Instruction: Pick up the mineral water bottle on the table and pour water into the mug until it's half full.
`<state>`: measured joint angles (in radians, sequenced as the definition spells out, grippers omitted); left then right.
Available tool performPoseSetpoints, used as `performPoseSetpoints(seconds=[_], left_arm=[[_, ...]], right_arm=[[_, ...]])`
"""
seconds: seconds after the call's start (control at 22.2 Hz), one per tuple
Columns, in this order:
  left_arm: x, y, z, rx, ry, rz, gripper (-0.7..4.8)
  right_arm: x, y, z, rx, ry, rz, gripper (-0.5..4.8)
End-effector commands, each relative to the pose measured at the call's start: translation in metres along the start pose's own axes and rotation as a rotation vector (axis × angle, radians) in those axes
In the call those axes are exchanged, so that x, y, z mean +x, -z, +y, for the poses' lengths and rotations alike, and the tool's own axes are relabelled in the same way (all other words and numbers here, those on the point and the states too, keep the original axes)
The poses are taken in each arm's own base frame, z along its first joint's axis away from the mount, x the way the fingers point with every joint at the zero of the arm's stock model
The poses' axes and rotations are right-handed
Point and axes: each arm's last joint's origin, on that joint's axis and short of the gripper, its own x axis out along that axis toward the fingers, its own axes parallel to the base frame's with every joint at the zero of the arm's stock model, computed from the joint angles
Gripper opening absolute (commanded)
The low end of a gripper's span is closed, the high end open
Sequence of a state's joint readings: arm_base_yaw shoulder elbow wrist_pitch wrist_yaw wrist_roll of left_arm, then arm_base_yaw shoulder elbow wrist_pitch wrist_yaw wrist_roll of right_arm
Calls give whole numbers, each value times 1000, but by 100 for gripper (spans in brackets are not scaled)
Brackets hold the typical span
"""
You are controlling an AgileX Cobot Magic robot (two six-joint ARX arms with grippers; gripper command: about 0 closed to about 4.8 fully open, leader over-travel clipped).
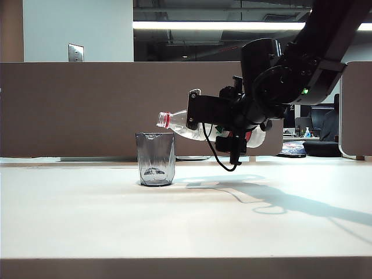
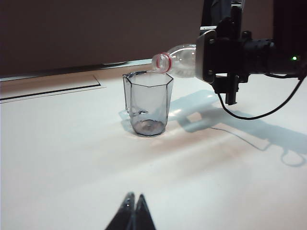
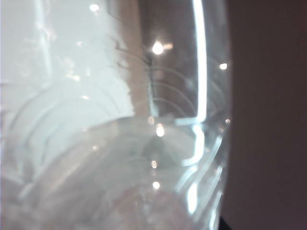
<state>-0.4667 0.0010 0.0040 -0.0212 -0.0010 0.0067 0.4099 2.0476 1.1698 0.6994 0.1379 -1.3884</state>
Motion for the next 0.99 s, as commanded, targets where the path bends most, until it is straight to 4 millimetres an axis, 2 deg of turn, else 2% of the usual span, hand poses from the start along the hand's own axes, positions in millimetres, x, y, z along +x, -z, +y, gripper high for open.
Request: performPoseSetpoints(seconds=[0.05,0.99], left_arm=[[0,-2,0,0,3,-10,-5],[0,-2,0,0,4,-10,-5]], right_arm=[[-1,-4,-18,-20,99,-17,322],[1,-6,-28,-172,137,11,322]])
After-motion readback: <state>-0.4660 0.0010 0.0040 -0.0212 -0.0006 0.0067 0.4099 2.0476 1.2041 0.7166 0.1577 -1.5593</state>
